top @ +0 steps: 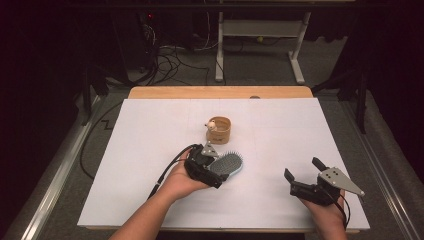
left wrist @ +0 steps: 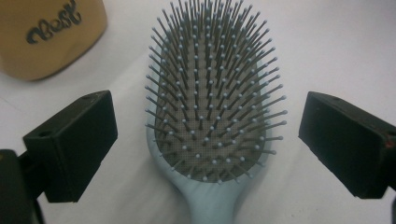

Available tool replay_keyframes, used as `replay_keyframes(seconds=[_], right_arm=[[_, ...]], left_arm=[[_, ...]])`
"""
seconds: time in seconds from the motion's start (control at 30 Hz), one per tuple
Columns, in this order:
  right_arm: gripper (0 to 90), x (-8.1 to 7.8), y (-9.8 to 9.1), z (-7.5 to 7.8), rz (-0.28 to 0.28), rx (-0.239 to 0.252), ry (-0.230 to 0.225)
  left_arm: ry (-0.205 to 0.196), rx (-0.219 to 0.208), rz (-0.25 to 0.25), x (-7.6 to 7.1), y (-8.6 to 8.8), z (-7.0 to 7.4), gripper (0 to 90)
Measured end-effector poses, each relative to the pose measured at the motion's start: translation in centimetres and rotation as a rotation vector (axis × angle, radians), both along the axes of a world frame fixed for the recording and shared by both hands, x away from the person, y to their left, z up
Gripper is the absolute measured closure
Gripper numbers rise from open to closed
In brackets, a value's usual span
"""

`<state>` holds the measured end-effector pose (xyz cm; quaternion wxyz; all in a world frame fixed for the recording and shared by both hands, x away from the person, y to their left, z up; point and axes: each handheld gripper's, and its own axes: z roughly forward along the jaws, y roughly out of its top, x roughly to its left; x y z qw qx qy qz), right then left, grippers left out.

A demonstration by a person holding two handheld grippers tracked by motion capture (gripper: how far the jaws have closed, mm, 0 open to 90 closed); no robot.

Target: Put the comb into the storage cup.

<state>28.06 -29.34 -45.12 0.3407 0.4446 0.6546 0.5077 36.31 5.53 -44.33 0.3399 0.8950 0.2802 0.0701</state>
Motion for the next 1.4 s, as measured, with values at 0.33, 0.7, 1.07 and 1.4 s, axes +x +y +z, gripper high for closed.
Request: replay_keyframes(seconds=[0.33, 0.7, 1.07, 1.4], right_arm=[[0.6, 0.0, -0.1, 0.0, -0.002, 0.0, -0.004], [0.6, 0.0, -0.2, 0.1, -0.005, 0.002, -0.012], [0.6, 0.0, -0.3, 0.2, -0.009, 0.003, -0.013], [0.5, -0.1, -0.3, 0.2, -0.007, 0.002, -0.013]], left_arm=[[0.019, 0.083, -0.005, 0.7, -1.4, -0.3, 5.6], [0.056, 0.161, -0.01, 0.9, -2.6, -0.8, 11.1], [0.084, 0.182, 0.004, 1.3, -2.8, -1.0, 17.2], [0.093, 0.18, -0.009, 1.4, -2.8, -1.0, 18.9]])
